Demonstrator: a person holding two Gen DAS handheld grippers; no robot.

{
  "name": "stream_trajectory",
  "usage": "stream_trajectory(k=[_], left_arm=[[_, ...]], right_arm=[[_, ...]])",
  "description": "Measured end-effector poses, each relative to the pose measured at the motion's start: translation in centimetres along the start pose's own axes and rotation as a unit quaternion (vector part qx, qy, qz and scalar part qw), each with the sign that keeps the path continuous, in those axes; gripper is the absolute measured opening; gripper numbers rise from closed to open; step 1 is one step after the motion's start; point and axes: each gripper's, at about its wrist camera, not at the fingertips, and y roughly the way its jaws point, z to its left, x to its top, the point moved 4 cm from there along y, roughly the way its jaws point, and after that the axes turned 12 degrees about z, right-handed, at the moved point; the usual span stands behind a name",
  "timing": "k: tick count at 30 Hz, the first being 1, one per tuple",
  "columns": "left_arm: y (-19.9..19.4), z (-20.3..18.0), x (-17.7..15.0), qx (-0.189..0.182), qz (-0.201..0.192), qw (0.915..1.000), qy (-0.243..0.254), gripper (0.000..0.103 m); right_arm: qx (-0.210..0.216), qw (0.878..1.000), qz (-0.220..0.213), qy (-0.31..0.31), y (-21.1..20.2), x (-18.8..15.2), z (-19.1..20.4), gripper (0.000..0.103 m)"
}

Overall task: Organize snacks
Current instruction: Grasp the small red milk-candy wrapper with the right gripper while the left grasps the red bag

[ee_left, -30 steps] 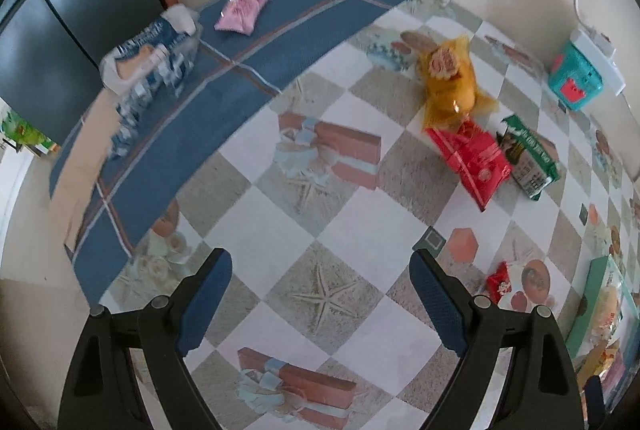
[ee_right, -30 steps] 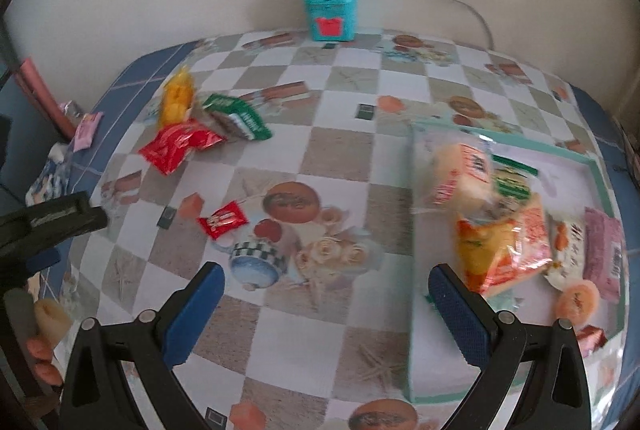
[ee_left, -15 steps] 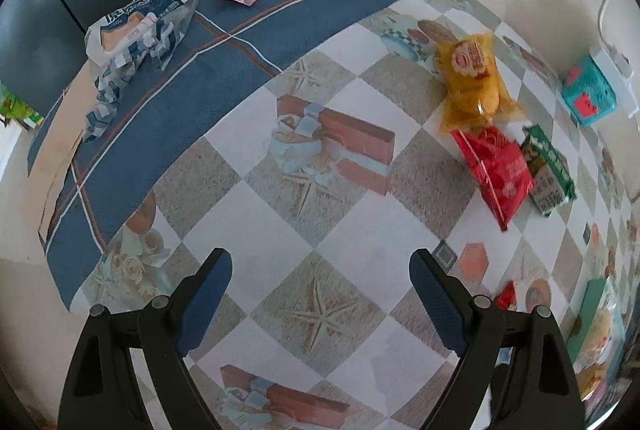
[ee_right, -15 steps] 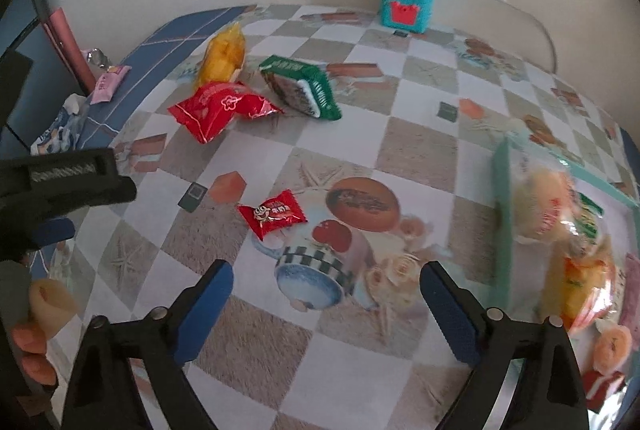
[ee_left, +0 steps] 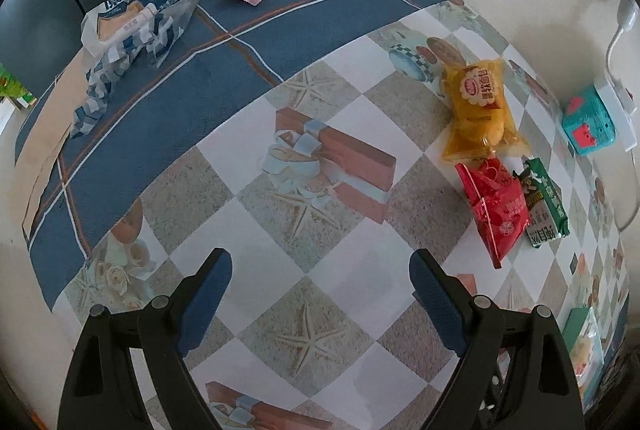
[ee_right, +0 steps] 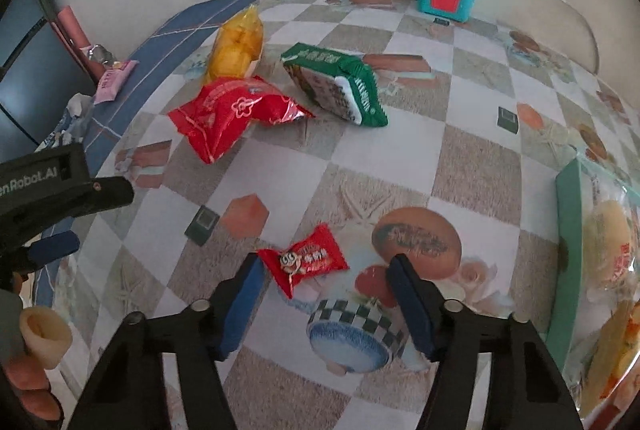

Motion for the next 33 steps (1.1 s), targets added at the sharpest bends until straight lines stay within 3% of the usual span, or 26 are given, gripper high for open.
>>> stream_trajectory(k=[3,7,9,19,25,33], left_arm=[[0.0,0.1,0.2,-0.004,-0.001,1.0000,-0.003,0.091],[0.0,0.1,0.1,-0.004,0.000,1.0000,-0.002,0.091],[0.0,0.0,0.1,-0.005,0.001,1.0000,-0.001,0.091],[0.3,-0.4,0.5,-0.017,0.003,0.9999,0.002,0.091],[-0.2,-2.0,1.1,-0.075,-0.011,0.9971,0.008,0.091],[1.1,-5.5,1.6,-0.180,-0.022,0.9833,0.009,0.090]], right_arm=[[-0.007,1.000,-0.004,-0.001,0.1,0.4,0.1,0.049],[-0.018,1.000,-0.008,-0.003,0.0,0.4,0.2,0.043],[-0.022,1.000,-0.009,-0.003,0.0,0.4,0.1,0.035],[-0.029,0.999,-0.019,0.016,-0.3,0.4,-1.3,0.032],[-0.031,0.999,-0.023,0.031,-0.6,0.6,-2.7,0.031],[-0.035,0.998,-0.029,0.032,-1.0,1.0,-4.0,0.031]])
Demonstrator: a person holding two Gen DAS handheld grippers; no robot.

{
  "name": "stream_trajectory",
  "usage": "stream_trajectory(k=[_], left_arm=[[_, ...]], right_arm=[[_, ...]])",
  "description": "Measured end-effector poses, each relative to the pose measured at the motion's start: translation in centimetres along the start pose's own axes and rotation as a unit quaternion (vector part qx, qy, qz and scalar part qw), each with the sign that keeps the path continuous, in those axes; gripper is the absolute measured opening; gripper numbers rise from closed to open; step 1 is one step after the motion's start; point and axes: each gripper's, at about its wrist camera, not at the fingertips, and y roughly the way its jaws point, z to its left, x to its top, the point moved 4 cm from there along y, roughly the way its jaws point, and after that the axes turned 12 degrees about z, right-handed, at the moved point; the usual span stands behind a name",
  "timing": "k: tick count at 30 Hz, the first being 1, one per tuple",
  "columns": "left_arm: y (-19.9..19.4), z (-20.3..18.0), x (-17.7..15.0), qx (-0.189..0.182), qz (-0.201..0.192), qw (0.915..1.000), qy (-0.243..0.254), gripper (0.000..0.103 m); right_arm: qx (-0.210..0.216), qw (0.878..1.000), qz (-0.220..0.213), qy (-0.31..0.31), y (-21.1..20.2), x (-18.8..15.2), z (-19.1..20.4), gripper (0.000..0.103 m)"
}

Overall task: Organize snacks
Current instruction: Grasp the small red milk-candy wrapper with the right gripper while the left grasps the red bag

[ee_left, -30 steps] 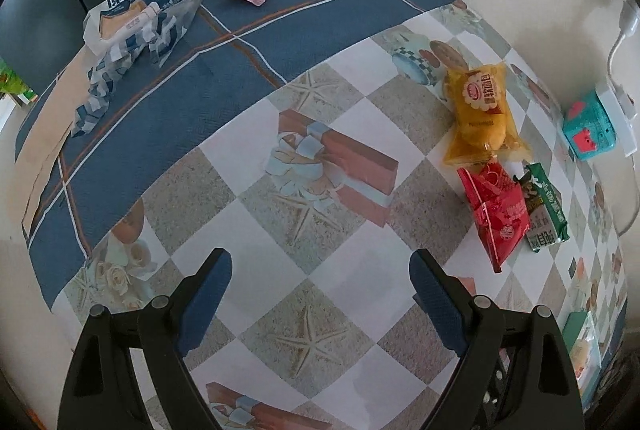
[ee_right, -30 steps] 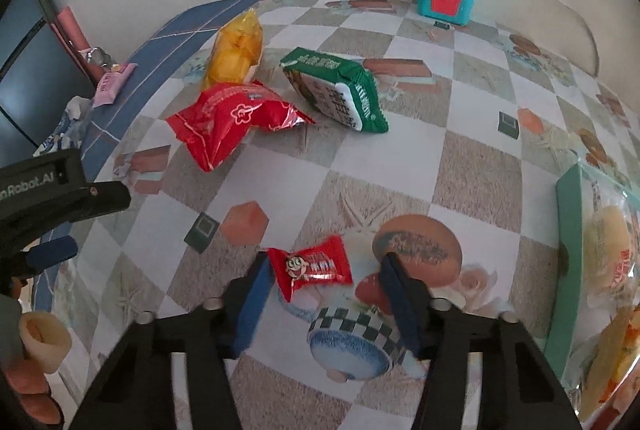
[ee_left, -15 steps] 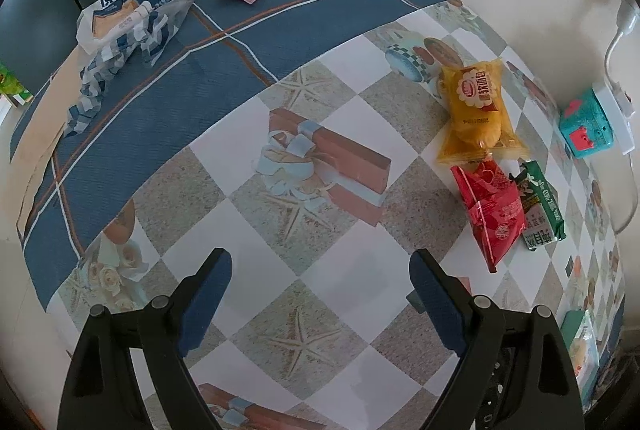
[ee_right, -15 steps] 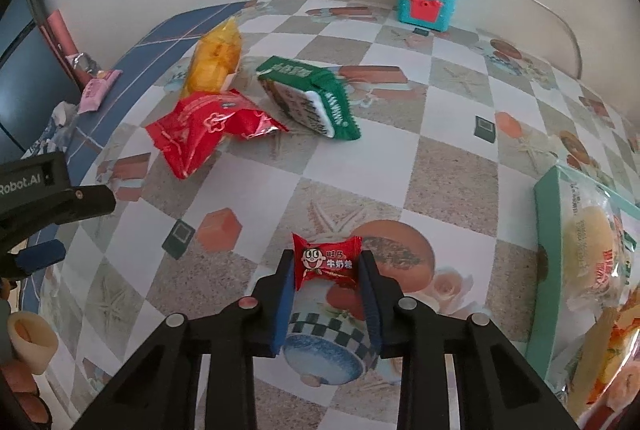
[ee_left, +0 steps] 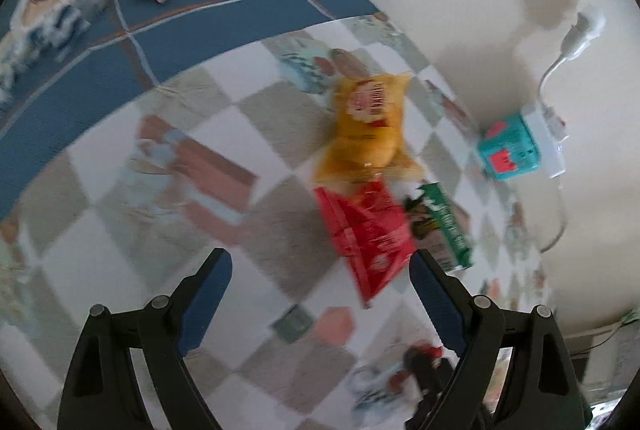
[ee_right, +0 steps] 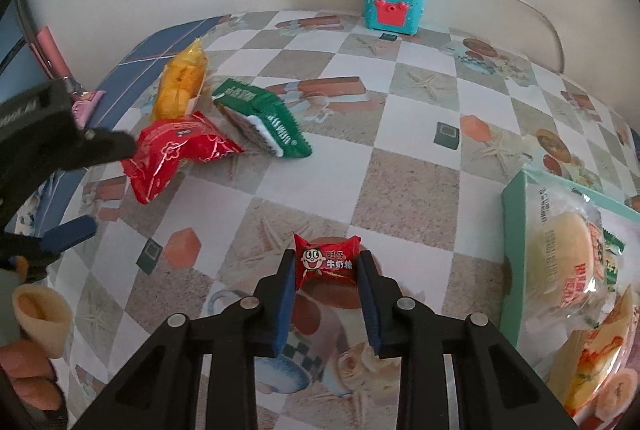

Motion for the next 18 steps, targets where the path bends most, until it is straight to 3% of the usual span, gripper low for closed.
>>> stream_trajectory(k=[6,8,9,12,13,18], left_arm=[[1.5,-1.4,0.0,-0.038,-0.011,0.9992,-0.006,0.086],[1.5,-1.6,-0.1,-0.042,-0.017,0.9989,-0.009,0.064],[1.6,-1.7,-0.1,-0.044,-0.020,0.9988,-0.011,0.060],[1.4,-1.9,-0.1,-0.057,-0.028,0.9979,-0.012,0.052],[1.3,-1.9,-0.1,-0.059,-0.031,0.9977,-0.012,0.043],[0.6,-2.1,-0.1,-0.066,-0.032,0.9973,-0.006,0.033]], right_arm=[[0.005,1.000,-0.003,0.008,-0.2,0.4,-1.0,0.031],[0.007,1.000,-0.005,0.009,-0.2,0.5,-1.2,0.031],[0.009,1.000,-0.005,0.009,-0.3,0.5,-1.2,0.031],[0.011,1.000,-0.006,0.010,-0.3,0.5,-1.3,0.031],[0.012,1.000,-0.006,0.011,-0.3,0.5,-1.3,0.031],[0.016,1.000,-0.007,0.017,-0.4,0.4,-1.7,0.031]])
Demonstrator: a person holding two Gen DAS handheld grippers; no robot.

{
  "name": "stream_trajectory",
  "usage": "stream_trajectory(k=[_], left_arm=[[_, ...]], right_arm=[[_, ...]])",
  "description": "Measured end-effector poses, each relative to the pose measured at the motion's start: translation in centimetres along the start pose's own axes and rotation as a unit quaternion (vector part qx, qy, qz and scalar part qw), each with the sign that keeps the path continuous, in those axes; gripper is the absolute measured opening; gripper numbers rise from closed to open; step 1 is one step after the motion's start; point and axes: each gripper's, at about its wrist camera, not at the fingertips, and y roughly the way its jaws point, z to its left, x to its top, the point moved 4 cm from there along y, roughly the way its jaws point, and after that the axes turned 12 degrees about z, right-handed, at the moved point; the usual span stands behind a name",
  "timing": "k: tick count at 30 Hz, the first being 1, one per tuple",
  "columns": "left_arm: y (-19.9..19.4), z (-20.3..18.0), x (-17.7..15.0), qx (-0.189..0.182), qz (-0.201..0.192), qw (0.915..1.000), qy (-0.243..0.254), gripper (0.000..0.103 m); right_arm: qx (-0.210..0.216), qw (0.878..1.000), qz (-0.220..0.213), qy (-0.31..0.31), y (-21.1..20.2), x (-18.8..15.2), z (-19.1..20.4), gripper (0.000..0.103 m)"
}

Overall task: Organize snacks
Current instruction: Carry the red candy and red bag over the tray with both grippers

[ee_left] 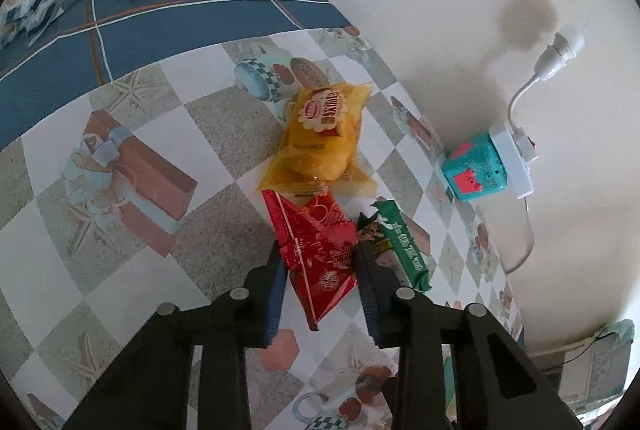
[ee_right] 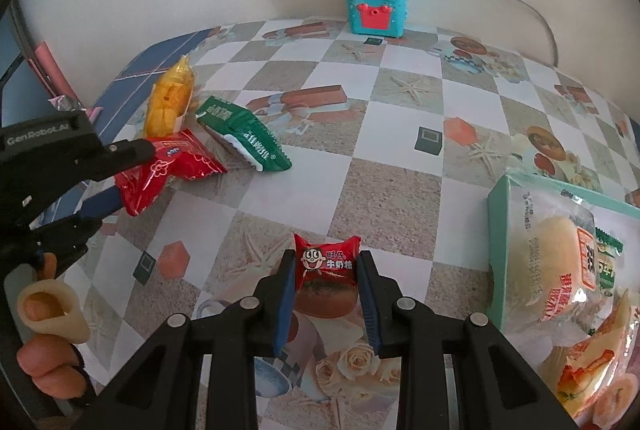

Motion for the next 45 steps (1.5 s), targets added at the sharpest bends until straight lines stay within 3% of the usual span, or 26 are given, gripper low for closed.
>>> stream_trajectory(k=[12,25,45], left_arm=[[-2.4,-1.8,-2.0,0.003,0.028,0.9996,0.006,0.030],[-7.9,-6.9,-6.5,-0.002,0.000,0.9964,0.085,0.029],[-10.1,-11.8,-10.0,0.002,-0.012,0.9915,0.130,0.029]], right_arm=[[0.014,0.999,-0.018,0.024,-3.2,-1.4,-1.2,0.031],[0.019,0.996,-0.055,0.060,-9.2,-4.4,-3.2,0.031],[-0.005,0.980,-0.107,0.169,-14.6,-8.1,-12.8,0.031]])
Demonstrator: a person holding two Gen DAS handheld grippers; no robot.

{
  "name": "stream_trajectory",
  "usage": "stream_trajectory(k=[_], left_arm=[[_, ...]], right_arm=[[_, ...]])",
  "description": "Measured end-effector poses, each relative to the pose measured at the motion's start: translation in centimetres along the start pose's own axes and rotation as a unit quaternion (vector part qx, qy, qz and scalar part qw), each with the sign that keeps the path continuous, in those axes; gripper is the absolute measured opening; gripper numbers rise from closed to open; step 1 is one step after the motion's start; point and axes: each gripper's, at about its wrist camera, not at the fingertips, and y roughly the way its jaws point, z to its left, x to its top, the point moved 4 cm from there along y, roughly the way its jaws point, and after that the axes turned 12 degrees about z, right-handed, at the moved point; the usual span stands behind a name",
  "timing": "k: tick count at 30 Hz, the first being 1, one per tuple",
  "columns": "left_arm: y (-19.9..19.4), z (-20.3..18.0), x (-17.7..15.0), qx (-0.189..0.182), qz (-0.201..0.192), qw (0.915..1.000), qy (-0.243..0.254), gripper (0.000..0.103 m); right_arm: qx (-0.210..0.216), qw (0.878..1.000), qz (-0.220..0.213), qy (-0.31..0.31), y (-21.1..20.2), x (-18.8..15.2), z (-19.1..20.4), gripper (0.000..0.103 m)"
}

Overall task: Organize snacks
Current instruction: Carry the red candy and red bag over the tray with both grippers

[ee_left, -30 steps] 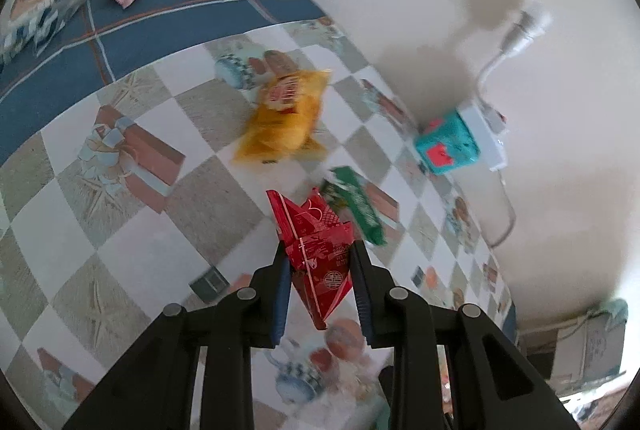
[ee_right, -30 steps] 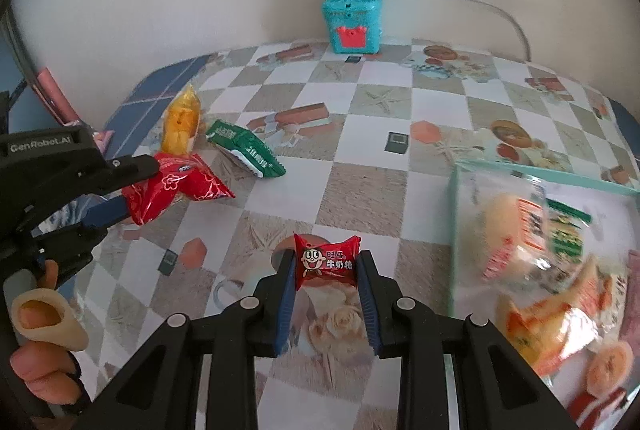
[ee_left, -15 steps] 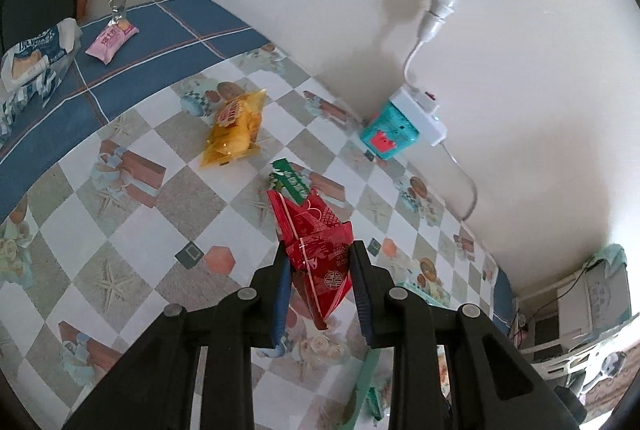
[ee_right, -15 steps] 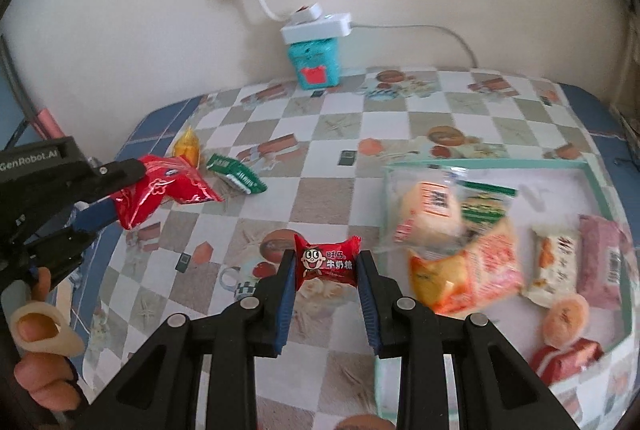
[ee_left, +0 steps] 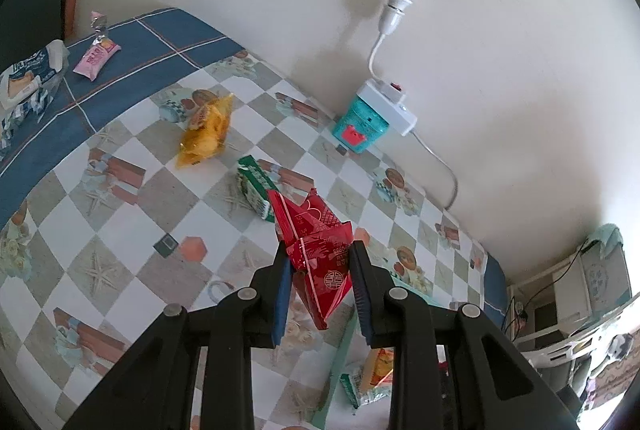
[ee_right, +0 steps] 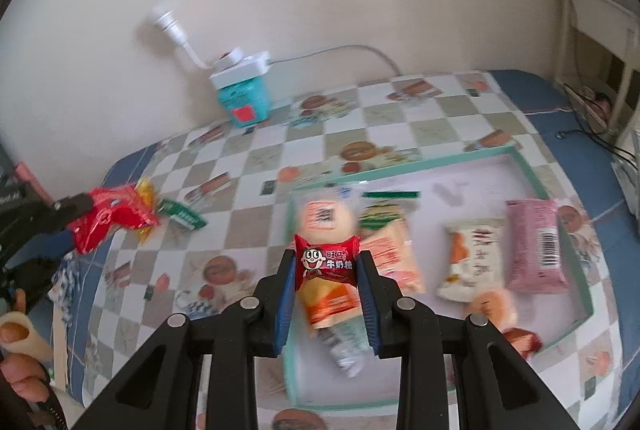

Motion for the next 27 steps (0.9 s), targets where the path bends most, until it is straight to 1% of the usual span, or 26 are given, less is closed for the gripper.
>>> stream_trajectory(k=[10,13,19,23,27], left_arm=[[0.7,-4.0,-1.7,0.001,0.007,0.9992,0.039,0.029],[1.0,-5.0,-2.2,0.001,0.008,0.9988,0.048,0.029],[1.8,-7.2,-3.3,0.005,0.015,0.9973,0.071,0.029],[2.5,-9.0,-4.1,0.007,0.020,0.9954,0.093,0.029],[3.9,-11.0,-5.3,0.002,0.037,0.9922,0.119,0.029]], right_arm=[[-0.026,0.997,-0.015,0.071,-1.6,0.8,-6.9,0.031],[-0.039,0.995,-0.021,0.090,-2.1,0.8,-8.9,0.031],[-0.049,0.991,-0.027,0.125,-2.8,0.9,-12.5,0.031],[-0.051,0.988,-0.025,0.142,-2.8,0.8,-14.1,0.031],[-0.056,0.987,-0.021,0.150,-2.5,0.7,-15.1,0.031]])
